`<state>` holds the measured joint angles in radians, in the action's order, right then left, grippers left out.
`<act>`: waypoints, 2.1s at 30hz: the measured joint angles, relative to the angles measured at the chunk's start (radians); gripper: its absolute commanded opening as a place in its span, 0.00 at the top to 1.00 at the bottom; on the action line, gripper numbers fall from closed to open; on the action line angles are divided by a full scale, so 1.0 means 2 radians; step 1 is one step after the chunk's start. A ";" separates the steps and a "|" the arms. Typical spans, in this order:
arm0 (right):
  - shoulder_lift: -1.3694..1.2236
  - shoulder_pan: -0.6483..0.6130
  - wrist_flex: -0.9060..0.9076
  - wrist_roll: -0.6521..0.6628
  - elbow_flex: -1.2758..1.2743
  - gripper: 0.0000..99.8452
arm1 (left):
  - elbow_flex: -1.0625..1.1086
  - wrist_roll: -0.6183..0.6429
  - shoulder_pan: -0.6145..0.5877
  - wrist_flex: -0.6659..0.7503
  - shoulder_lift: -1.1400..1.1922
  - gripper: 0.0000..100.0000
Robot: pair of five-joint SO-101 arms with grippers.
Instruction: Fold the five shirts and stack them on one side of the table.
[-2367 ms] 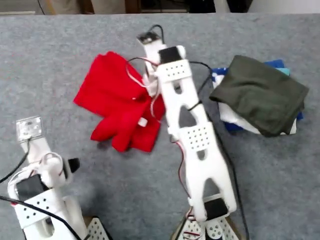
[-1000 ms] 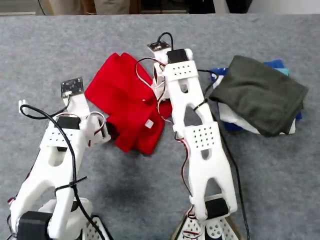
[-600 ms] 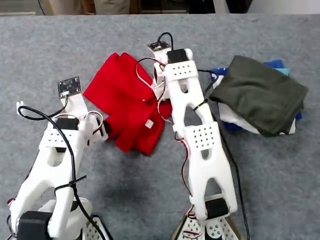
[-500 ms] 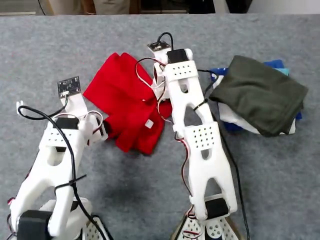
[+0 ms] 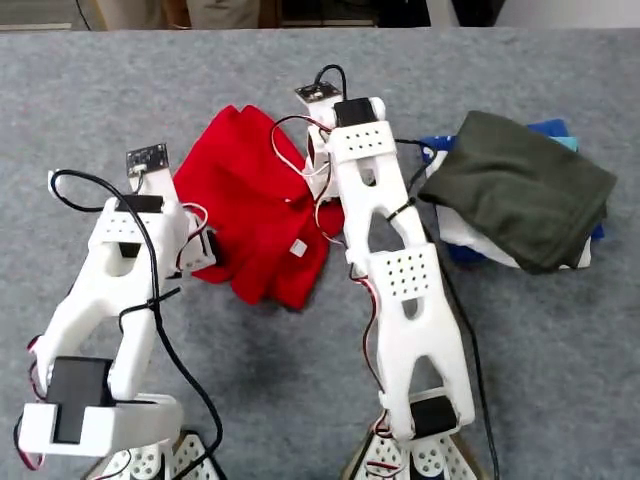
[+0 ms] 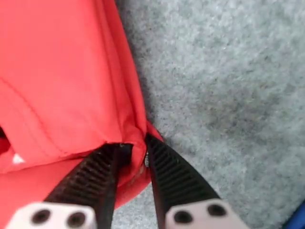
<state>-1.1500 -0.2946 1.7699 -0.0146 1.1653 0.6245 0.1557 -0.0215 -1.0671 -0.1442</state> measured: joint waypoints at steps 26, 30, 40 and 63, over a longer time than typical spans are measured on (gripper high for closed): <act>0.000 0.000 0.000 0.000 -0.001 0.89 | -0.071 -0.041 0.031 -0.087 0.037 0.98; 0.025 0.003 0.000 0.011 -0.020 0.74 | -0.077 -0.117 -0.024 -0.153 -0.054 0.98; 0.209 0.051 0.000 0.063 -0.114 0.88 | 0.040 -0.426 -0.317 -0.199 -0.287 0.98; 0.023 -0.141 -0.217 0.005 -0.084 0.94 | 0.071 -0.578 -0.499 -0.198 -0.309 0.98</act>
<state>-1.1040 -0.5769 1.3357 -0.0038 0.9966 0.7672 -0.9996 -1.0203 -1.4630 -0.7626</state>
